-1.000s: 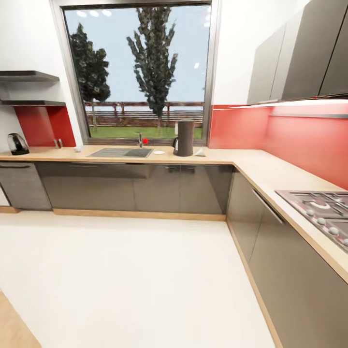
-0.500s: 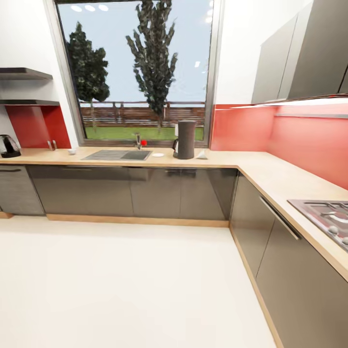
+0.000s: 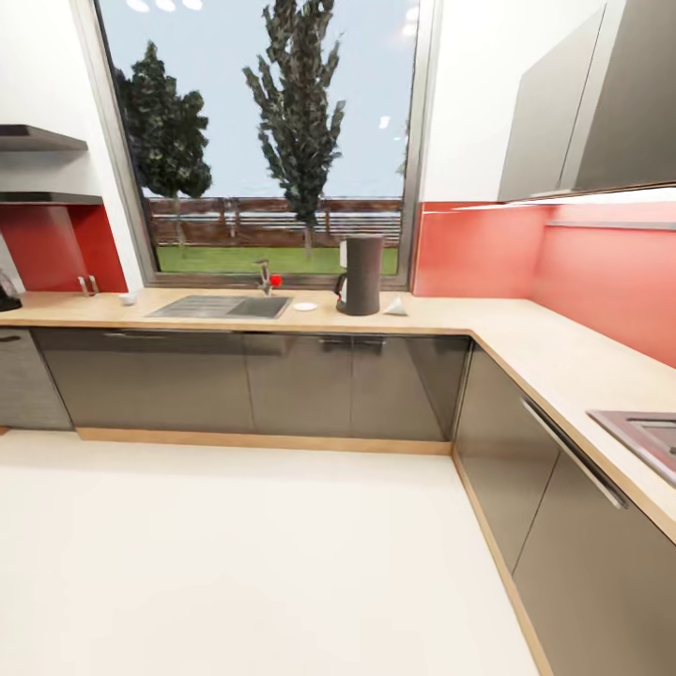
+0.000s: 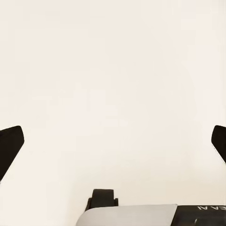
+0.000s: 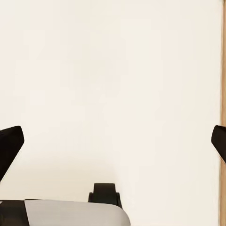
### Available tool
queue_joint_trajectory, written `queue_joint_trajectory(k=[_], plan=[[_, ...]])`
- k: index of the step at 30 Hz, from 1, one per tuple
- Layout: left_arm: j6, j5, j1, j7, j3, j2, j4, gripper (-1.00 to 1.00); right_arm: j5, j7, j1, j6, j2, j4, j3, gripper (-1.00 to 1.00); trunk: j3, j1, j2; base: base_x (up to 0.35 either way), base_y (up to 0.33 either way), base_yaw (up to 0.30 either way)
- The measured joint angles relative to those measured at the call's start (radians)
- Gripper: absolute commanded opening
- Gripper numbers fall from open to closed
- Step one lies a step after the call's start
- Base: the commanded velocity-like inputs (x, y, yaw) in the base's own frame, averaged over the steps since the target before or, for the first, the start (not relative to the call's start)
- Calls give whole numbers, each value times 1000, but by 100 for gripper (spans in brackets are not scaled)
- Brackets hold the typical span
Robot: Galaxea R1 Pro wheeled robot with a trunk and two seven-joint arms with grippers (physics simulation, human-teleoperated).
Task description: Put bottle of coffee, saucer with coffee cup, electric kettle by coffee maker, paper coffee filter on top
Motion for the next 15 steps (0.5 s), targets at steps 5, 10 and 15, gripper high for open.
queue_joint_trajectory(k=[5,10,15], plan=[[0,0,0,0,0,0,0,100,0,0,0,0,0,0,0,100,0,0,0,329,0,0],[0,0,0,0,0,0,0,100,0,0,0,0,0,-1,0,100,0,0,0,329,-15,0],[0,0,0,0,0,0,0,100,0,0,0,0,0,-1,-1,100,0,0,0,329,-71,0]])
